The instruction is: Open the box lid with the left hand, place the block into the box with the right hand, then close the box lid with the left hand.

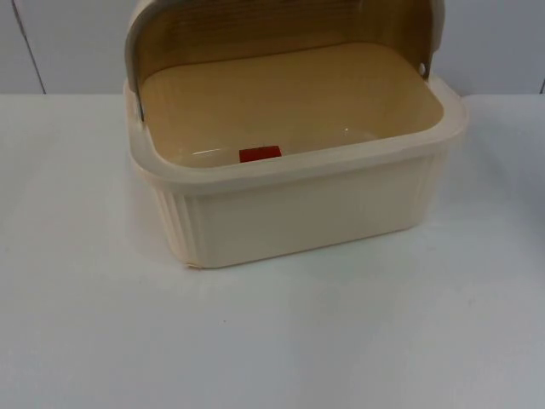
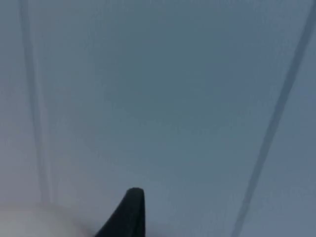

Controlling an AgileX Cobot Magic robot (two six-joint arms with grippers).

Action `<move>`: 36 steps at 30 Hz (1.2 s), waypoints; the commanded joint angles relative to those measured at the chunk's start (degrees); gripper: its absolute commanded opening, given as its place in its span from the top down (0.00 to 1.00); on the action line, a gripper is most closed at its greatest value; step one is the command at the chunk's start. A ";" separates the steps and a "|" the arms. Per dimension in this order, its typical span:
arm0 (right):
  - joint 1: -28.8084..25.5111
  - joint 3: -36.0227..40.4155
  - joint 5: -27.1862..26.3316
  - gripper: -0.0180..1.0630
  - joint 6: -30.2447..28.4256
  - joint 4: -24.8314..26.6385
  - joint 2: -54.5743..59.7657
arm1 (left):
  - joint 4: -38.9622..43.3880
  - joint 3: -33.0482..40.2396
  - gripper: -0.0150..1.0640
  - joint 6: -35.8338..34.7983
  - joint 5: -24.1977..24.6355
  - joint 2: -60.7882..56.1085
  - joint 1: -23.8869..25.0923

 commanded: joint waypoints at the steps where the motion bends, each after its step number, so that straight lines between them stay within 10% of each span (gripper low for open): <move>1: -3.21 -0.22 0.44 0.02 -0.62 -2.98 -1.26 | -0.32 -0.20 0.02 -0.13 -0.50 -0.27 -0.27; 12: -6.50 -0.22 9.28 0.02 1.99 0.44 -1.95 | -0.32 -0.20 0.02 -0.13 -0.79 -0.27 -0.27; 18: -6.37 0.26 23.41 0.02 -0.67 5.15 -0.77 | -0.44 -0.20 0.02 -0.30 -2.20 -0.27 -0.27; 36: -6.62 4.61 23.24 0.02 -2.84 13.42 -1.78 | -1.91 -0.20 0.02 -0.30 -1.84 -0.27 -0.27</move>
